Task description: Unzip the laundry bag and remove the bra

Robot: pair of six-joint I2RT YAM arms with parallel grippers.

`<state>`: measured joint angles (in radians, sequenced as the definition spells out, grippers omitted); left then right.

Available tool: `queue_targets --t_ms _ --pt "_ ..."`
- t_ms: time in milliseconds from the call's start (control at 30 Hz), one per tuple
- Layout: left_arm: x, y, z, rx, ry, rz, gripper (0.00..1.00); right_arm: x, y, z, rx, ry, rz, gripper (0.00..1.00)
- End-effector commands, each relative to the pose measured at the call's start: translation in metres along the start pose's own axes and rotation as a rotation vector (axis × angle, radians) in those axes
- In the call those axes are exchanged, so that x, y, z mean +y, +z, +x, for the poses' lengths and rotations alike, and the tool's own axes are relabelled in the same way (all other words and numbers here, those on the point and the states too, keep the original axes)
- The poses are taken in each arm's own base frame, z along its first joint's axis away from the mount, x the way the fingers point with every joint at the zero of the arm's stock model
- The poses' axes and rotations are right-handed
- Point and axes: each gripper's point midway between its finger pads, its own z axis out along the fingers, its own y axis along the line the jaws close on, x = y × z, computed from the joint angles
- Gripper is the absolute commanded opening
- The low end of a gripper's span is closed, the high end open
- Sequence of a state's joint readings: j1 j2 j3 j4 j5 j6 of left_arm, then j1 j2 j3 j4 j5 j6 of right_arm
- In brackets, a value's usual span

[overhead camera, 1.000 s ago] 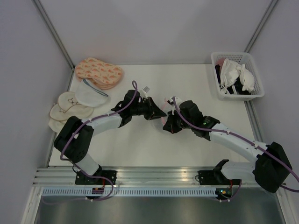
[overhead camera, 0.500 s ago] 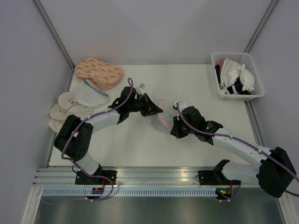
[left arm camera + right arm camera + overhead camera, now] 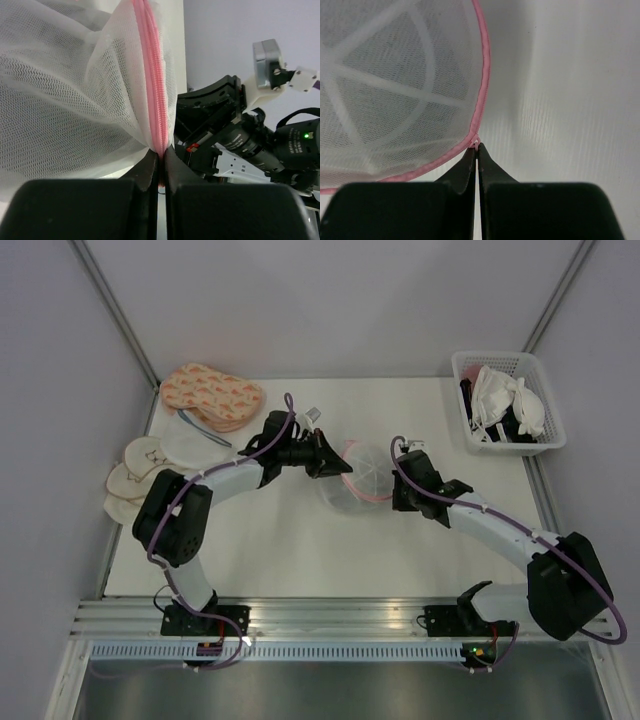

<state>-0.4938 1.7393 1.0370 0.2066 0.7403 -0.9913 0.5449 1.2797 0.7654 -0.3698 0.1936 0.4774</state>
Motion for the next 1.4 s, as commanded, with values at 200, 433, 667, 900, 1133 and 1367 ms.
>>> queue_targets --t_ms 200,433,667,900,1133,1367 --pt "-0.034 0.012 -0.071 -0.034 0.154 0.124 0.70 0.031 -0.018 -0.034 -0.110 -0.029 -0.177 0.00" --pt "-0.014 -0.021 -0.061 -0.183 0.082 -0.026 1.00 0.062 -0.047 -0.028 -0.106 -0.088 -0.406 0.00" --pt "-0.029 -0.030 0.004 -0.144 0.040 0.002 1.00 0.110 -0.068 -0.015 -0.041 -0.135 -0.718 0.01" --pt "-0.026 -0.016 0.030 -0.098 -0.030 0.020 1.00 0.123 -0.066 -0.001 0.010 -0.160 -0.775 0.00" --pt "-0.018 0.009 0.038 -0.037 -0.044 0.037 0.67 0.127 -0.070 0.001 0.003 -0.171 -0.791 0.00" --pt "-0.012 0.014 0.038 -0.034 -0.057 0.035 0.12 0.124 -0.073 0.001 0.003 -0.177 -0.778 0.00"
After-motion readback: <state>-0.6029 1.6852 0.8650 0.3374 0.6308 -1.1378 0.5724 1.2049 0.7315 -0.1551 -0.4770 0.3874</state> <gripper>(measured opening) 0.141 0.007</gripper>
